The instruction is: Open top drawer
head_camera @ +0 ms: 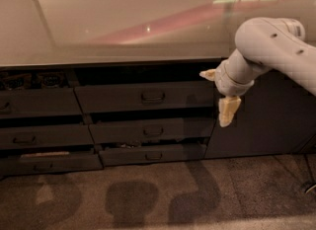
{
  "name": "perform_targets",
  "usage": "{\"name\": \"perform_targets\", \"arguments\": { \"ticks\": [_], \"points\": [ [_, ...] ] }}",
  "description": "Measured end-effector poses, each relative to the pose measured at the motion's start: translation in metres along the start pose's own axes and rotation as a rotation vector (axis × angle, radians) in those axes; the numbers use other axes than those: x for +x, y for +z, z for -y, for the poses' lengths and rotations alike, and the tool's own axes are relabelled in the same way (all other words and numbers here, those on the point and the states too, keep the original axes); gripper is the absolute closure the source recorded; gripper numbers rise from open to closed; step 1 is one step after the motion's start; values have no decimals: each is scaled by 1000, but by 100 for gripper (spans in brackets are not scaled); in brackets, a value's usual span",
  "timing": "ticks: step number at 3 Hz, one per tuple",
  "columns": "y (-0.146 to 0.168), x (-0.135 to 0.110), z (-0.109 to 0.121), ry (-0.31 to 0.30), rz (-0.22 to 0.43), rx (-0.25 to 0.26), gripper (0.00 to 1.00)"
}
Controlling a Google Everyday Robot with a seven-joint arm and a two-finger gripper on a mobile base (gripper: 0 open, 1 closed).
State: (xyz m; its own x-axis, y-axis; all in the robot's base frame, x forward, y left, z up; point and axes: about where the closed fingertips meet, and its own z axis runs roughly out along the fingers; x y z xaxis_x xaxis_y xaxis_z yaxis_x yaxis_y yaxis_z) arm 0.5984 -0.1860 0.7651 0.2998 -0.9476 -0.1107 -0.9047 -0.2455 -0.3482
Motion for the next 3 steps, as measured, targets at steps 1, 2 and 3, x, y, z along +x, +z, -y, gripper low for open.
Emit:
{"name": "perform_targets", "arguments": {
  "ticks": [1,2,3],
  "points": [
    [11,25,26,44,29,-14,0],
    [15,29,24,56,40,-24,0],
    [25,18,32,29,46,-59,0]
  ]
}}
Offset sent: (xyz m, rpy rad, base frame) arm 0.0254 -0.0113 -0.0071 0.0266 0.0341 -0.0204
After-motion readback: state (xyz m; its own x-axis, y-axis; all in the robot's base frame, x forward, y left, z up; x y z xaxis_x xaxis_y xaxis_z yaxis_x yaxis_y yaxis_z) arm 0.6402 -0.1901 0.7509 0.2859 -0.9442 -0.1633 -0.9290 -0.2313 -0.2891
